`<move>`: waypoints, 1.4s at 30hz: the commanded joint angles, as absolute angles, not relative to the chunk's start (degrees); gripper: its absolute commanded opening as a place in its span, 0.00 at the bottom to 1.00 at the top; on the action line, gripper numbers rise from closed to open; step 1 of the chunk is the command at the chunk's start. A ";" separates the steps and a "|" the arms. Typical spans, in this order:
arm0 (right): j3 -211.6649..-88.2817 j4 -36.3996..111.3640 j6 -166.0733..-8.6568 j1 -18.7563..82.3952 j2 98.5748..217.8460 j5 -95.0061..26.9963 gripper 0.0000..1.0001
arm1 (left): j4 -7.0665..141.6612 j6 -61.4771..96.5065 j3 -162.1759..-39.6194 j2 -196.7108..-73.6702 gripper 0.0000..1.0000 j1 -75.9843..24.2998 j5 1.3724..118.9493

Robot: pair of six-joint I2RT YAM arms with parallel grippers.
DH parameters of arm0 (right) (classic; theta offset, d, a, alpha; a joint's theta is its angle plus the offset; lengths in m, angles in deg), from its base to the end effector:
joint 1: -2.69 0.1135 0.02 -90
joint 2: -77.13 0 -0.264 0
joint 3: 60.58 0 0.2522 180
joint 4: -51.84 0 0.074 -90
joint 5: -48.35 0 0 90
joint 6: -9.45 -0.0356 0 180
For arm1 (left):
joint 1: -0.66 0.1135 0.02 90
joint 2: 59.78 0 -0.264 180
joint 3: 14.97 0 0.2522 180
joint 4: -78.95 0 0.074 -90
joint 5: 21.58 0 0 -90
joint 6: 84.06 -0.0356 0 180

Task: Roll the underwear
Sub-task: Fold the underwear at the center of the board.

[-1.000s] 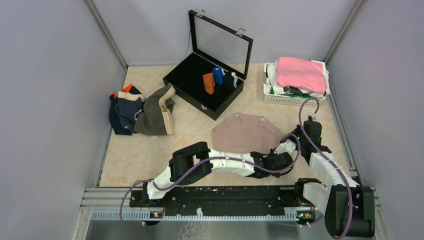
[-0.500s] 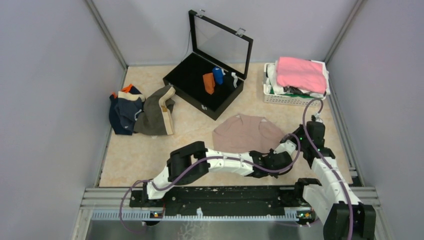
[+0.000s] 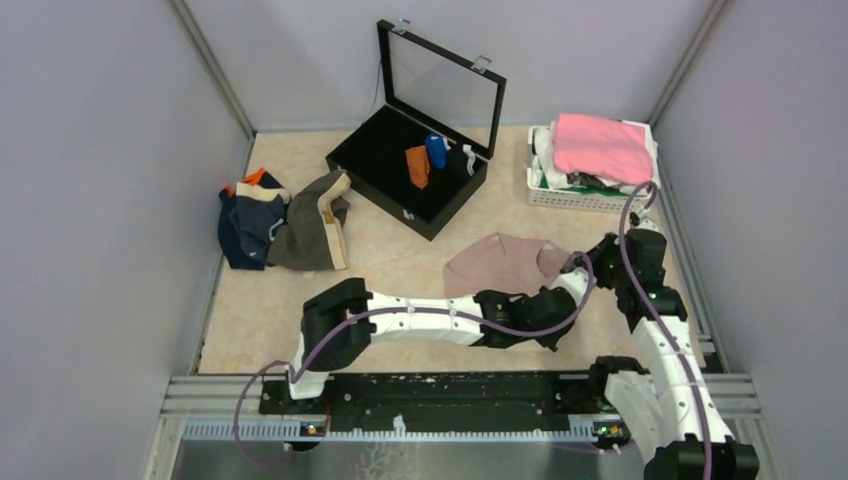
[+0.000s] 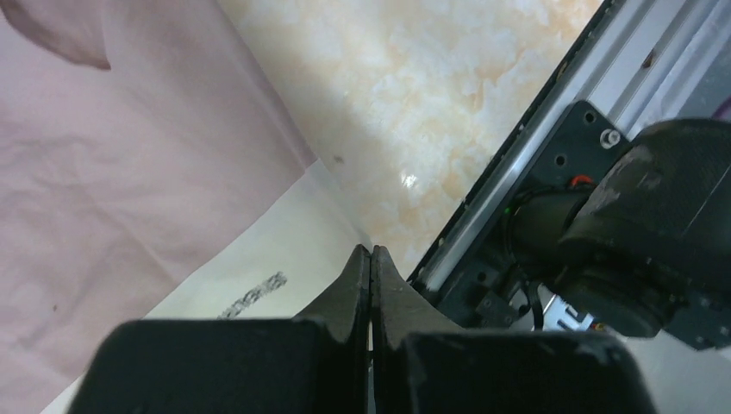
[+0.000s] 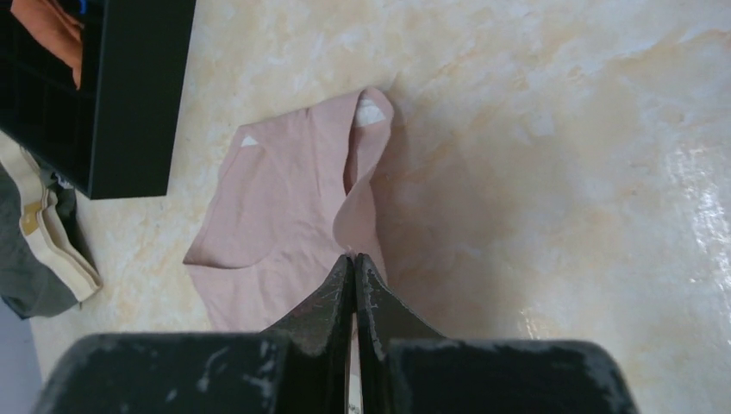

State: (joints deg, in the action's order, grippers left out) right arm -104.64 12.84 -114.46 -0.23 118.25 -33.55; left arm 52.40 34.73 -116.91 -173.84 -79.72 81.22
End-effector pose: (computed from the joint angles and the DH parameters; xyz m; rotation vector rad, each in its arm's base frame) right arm 0.1613 -0.0032 0.2357 0.6280 2.1404 0.4552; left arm 0.0845 -0.4513 0.2337 0.9052 2.1629 -0.7647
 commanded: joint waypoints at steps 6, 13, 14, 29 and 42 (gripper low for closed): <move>-112.00 15.58 -112.70 8.65 128.17 -28.74 0.00 | 56.71 39.30 -105.29 -163.31 0.00 -77.12 78.75; -115.62 21.67 -115.42 16.69 137.05 -29.65 0.00 | 58.36 42.57 -97.51 -156.49 0.00 -74.20 78.96; -116.39 22.05 -115.44 17.63 138.46 -29.53 0.00 | 58.29 42.98 -96.48 -155.60 0.00 -73.77 78.76; -127.10 26.02 -115.01 29.65 154.00 -29.47 0.00 | 58.84 47.90 -81.91 -144.07 0.00 -70.97 78.48; -130.24 28.68 -114.83 35.38 162.26 -28.42 0.00 | 60.69 55.33 -70.95 -139.81 0.00 -70.97 79.09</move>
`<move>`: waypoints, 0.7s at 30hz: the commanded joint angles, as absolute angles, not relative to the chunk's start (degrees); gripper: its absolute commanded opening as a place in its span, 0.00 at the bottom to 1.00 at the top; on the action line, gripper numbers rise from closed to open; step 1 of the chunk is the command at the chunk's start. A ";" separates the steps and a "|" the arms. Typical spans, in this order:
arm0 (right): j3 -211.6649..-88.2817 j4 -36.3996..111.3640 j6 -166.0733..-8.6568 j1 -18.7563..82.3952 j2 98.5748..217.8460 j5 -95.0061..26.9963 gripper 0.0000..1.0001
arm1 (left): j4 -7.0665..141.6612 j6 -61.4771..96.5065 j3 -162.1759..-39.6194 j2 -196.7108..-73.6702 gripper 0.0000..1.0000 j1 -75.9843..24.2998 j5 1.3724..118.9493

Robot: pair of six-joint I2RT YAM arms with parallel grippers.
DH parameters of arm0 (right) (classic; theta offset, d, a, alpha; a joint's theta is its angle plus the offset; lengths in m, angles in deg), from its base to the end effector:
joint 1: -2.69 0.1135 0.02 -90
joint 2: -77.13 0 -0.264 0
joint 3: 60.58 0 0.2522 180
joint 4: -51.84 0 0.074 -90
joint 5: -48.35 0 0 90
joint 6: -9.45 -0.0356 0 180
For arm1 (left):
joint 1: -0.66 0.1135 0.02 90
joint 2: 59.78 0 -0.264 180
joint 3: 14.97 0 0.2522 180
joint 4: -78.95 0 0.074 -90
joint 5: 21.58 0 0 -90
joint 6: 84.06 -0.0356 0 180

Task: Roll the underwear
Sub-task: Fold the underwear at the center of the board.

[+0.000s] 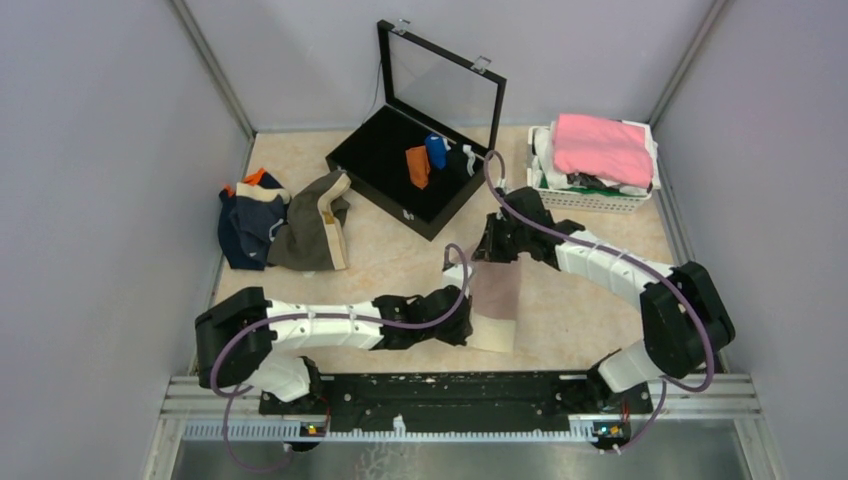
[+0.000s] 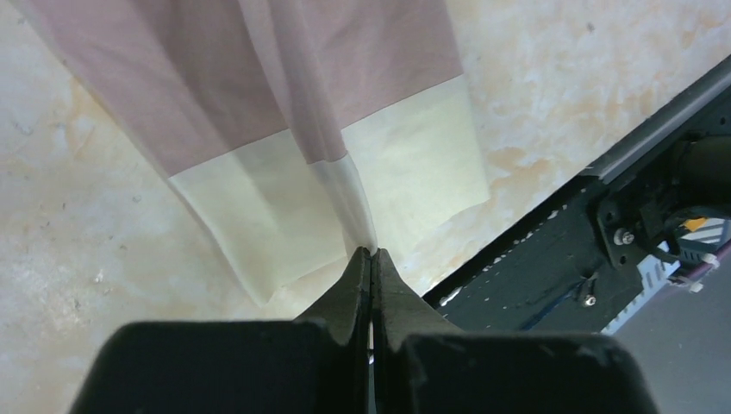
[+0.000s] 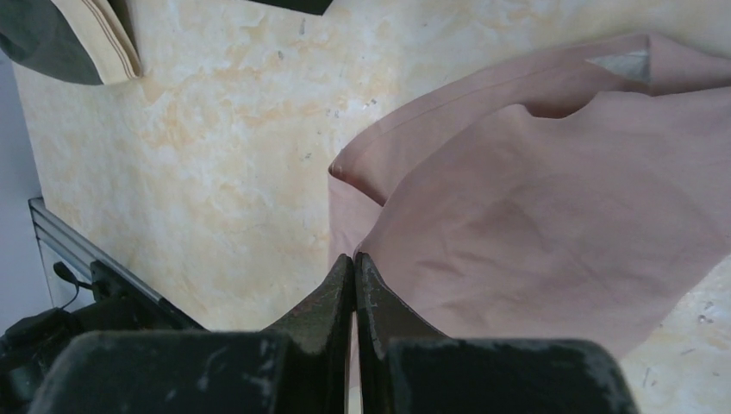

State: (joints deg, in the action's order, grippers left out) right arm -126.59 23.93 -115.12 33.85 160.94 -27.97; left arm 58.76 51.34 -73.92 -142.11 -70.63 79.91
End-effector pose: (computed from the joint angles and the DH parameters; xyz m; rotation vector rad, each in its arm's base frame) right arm 0.2588 0.1663 0.2211 -0.0476 2.5006 0.8034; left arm 0.1014 -0.2773 0.2000 0.4452 2.4081 -0.7641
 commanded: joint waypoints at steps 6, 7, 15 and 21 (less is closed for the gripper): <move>-130.85 30.25 -114.91 36.39 165.64 -27.90 0.00 | 62.03 57.96 -66.60 -138.39 0.00 -70.97 80.97; -130.87 30.60 -114.94 36.49 166.21 -27.67 0.00 | 62.11 58.30 -66.15 -138.24 0.00 -70.97 81.44; -131.78 33.07 -115.18 37.31 170.94 -26.06 0.00 | 62.30 59.57 -64.25 -138.27 0.00 -70.97 82.89; -132.29 34.72 -115.48 37.82 173.74 -25.18 0.00 | 62.06 60.04 -63.63 -138.51 0.00 -70.97 83.54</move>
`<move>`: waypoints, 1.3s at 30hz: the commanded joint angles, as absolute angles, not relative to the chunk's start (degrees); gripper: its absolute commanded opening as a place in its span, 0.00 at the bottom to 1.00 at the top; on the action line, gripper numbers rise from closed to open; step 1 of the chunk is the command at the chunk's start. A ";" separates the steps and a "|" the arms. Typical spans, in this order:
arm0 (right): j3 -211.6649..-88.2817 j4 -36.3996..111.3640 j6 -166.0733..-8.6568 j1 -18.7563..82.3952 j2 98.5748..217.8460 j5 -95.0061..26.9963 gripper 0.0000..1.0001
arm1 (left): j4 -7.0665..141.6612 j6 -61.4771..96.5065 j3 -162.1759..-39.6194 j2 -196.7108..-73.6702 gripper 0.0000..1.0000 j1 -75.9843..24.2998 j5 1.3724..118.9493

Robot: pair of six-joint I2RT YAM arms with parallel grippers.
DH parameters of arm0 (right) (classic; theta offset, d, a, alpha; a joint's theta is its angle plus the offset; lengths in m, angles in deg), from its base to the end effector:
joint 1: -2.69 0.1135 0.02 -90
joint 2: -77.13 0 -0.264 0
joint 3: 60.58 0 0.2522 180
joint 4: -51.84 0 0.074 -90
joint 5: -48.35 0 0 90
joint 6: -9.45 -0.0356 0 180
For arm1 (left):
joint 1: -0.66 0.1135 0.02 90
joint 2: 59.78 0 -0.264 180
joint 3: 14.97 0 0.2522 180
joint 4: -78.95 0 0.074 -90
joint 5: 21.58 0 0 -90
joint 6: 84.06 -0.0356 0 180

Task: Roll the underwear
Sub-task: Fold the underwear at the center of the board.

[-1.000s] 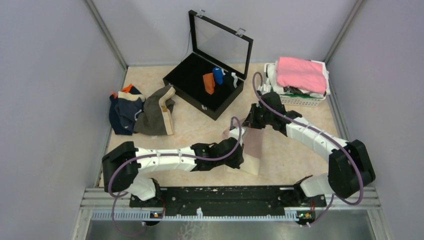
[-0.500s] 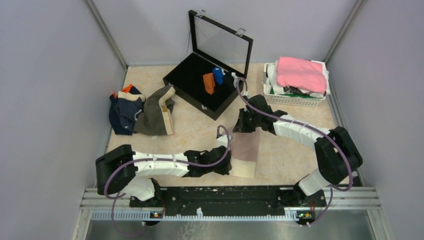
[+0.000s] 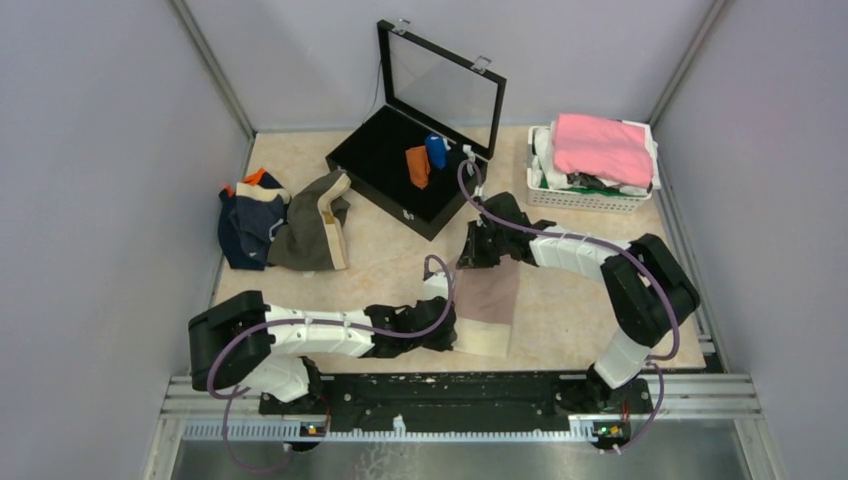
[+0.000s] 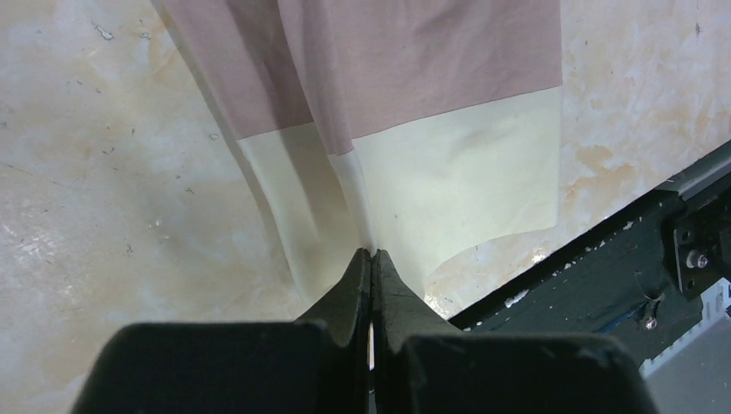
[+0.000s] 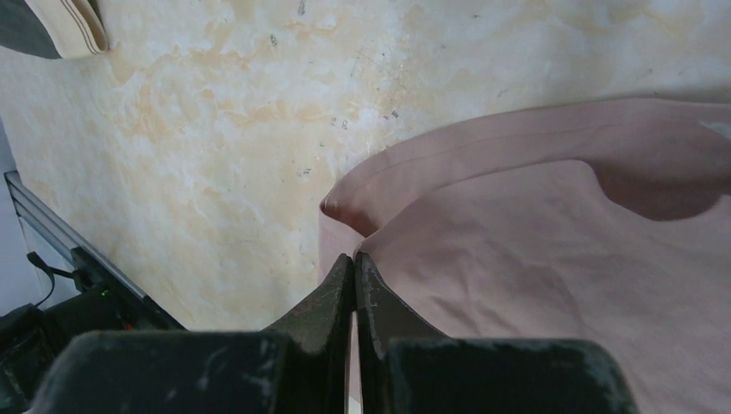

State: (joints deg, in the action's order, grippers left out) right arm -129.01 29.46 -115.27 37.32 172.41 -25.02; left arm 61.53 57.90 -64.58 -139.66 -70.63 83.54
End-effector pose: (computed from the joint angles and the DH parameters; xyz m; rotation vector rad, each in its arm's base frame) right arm 0.2739 0.2015 0.1806 -0.1383 2.5841 0.8569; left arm 0.0936 -0.2474 0.1661 0.2910 2.4675 -0.6883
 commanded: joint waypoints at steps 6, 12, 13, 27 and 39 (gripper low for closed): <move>-132.46 37.06 -115.94 37.96 175.96 -22.66 0.05 | 61.00 60.91 -62.76 -137.51 0.06 -70.97 84.73; -131.01 45.58 -117.68 37.98 176.18 -14.23 0.18 | 58.99 61.83 -61.78 -135.18 0.34 -70.97 86.21; -130.51 47.02 -118.05 37.94 175.81 -13.40 0.19 | 58.46 61.83 -61.73 -134.75 0.38 -70.97 86.37; -123.25 37.03 -110.79 34.77 160.31 -28.23 0.27 | 55.40 61.74 -59.59 -125.32 0.73 -69.90 91.52; -120.85 33.82 -109.04 36.17 158.35 -25.40 0.25 | 68.64 58.07 -54.76 -129.01 0.51 -65.08 83.20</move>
State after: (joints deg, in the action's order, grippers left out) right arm -119.00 33.59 -110.07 34.48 157.49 -26.44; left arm 61.97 59.10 -55.49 -127.09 -65.21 86.05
